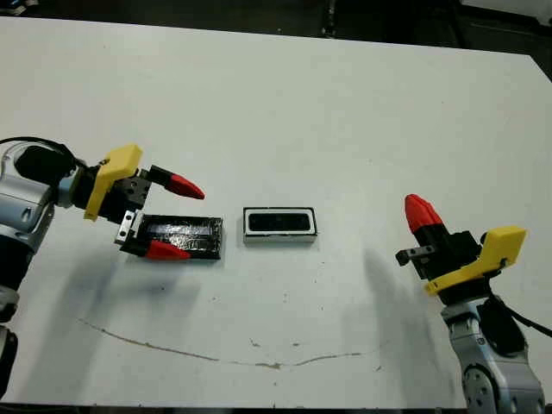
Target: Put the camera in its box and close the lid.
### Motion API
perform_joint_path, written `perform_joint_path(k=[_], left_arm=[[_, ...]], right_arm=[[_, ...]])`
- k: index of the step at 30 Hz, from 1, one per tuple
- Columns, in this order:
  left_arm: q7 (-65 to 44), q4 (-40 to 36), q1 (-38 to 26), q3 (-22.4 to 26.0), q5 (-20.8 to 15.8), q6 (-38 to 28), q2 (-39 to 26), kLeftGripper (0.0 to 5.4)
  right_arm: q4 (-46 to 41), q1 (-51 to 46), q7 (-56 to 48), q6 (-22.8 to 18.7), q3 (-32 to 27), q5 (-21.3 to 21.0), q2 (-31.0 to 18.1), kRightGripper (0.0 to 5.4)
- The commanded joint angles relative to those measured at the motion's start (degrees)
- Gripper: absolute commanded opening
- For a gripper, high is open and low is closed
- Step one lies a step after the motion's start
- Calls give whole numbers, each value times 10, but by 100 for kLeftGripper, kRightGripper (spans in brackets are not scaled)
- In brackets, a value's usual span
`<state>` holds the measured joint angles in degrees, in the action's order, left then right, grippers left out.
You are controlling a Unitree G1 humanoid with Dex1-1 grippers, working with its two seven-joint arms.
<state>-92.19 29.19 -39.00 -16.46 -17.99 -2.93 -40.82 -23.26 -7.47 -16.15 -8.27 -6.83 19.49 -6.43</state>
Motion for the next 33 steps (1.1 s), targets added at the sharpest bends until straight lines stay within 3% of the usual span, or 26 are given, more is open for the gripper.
perform_joint_path(k=[1,9,13,18,28,33], left_arm=[[-3,22,-7,-5,16,-12,7,540],[-3,62,-13,-9,27,-50,15,540],[0,71,-8,8,37,-37,22,540],[30,41,2,17,49,41,19,540],[23,50,10,39,44,81,33,416],[24,45,11,40,59,65,29,342]], right_arm=[[0,-8,-1,0,-3,4,-6,2],[-2,-9,1,-1,-2,4,-7,2],[-5,-10,1,-4,-1,4,-7,2],[-2,-10,-3,4,-1,3,-8,2],[-1,-10,-7,9,-1,-2,-10,0],[1,-9,-7,13,0,-6,-11,0]])
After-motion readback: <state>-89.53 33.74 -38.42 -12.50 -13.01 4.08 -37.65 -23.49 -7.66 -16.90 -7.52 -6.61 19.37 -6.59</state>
